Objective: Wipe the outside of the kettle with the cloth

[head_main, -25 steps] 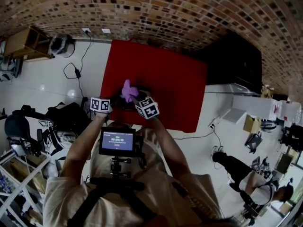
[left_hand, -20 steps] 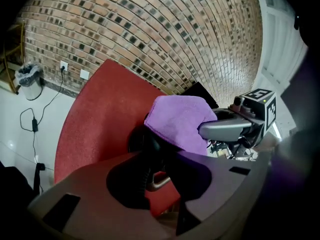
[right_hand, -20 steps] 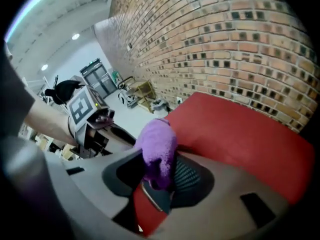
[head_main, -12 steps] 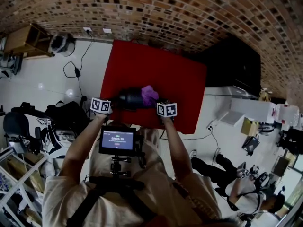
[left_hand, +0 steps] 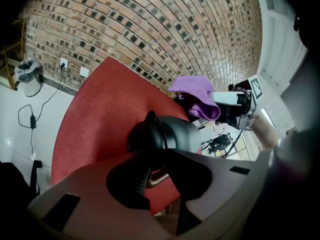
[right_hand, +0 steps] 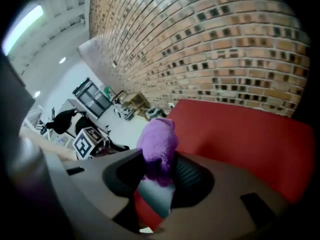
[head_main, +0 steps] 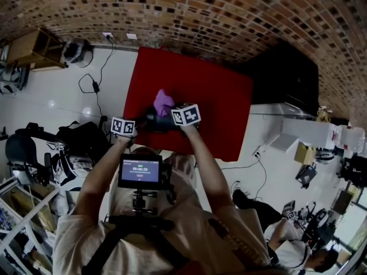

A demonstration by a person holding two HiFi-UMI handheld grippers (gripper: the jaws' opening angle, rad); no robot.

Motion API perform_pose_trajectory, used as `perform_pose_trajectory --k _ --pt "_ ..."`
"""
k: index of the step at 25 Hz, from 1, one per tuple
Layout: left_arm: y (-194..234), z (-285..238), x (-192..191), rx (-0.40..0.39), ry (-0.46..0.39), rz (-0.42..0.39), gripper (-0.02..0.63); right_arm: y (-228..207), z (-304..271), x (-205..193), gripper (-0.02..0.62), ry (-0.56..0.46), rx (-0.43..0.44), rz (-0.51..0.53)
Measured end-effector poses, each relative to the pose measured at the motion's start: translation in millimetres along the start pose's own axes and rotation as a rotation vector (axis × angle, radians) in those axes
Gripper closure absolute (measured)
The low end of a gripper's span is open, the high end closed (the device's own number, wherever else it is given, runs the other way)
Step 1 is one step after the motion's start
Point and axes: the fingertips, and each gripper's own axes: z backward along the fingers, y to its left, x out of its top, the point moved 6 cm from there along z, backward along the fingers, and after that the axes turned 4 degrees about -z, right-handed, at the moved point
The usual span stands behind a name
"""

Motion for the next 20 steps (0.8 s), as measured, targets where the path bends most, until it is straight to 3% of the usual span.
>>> perform_pose_trajectory --k 4,6,10,12,14,17,20 --pt "0 -1 -1 -0.009 -0.005 0.01 0.514 35 -62 -13 0.431 0.293 0.034 0.101" --pt "0 -1 -3 -0.012 -0.007 0.015 0.514 28 -61 -26 0.431 0.358 0.052 0.071" --pt "2 0 -3 -0.023 -0.022 0.02 0.512 -41 -15 -42 0.431 0.296 -0.024 -0.089" --pt "3 0 -4 -0.031 -0.03 0.025 0.511 -90 10 -51 0.433 0.26 -0.111 -0.159" --pt "4 0 -5 -0.038 -0.031 0.03 0.511 -131 26 -67 0.433 0.3 -0.205 -0.165" --pt "3 -1 -6 -0.045 -0.028 0.032 0.511 -157 36 -90 0.433 0.373 -0.242 -0.186" --pt "3 -2 -5 -0.046 -0.026 0.033 0.511 -157 37 -53 0.431 0.26 -0.238 -0.181"
